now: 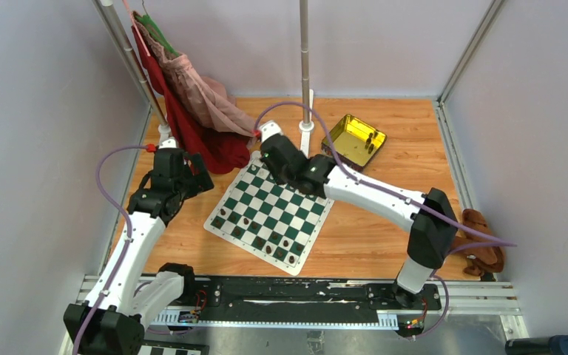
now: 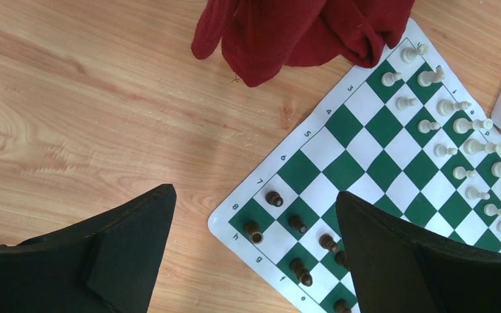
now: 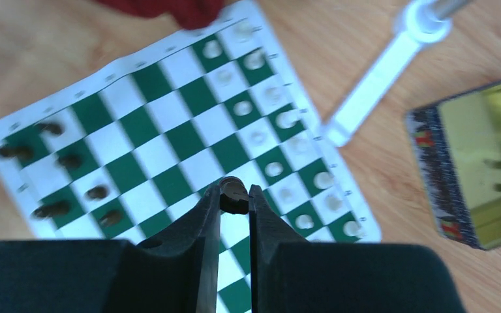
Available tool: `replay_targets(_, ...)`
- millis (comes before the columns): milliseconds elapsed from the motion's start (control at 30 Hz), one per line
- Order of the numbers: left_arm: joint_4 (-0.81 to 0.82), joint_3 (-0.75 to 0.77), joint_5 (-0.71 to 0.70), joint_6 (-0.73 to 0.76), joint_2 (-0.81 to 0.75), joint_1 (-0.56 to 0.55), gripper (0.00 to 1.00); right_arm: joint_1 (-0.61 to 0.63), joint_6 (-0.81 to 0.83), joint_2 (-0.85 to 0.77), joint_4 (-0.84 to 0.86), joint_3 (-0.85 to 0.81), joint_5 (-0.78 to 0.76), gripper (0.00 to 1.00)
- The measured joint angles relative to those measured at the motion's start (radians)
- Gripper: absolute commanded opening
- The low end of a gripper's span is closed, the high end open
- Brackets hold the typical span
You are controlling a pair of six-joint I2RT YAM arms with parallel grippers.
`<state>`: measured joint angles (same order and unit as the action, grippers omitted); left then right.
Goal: Set up the chess pieces on the board
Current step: Place the chess piece on the chessboard.
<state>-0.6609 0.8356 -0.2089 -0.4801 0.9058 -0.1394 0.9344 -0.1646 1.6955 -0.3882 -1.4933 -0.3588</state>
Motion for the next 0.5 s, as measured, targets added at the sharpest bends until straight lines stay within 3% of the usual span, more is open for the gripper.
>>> replay_targets(333,-0.055,0.042,-0.081,-0.014,-0.006,0.004,1.00,0.246,-0.019,-0.004,-0.009,0.021,0.018,0.02)
replay_targets(500,-0.082,0.070,-0.130,-0.009,-0.005,0.080,1.00,0.312,-0.022,0.006,-0.002,0.021,0.027,0.02)
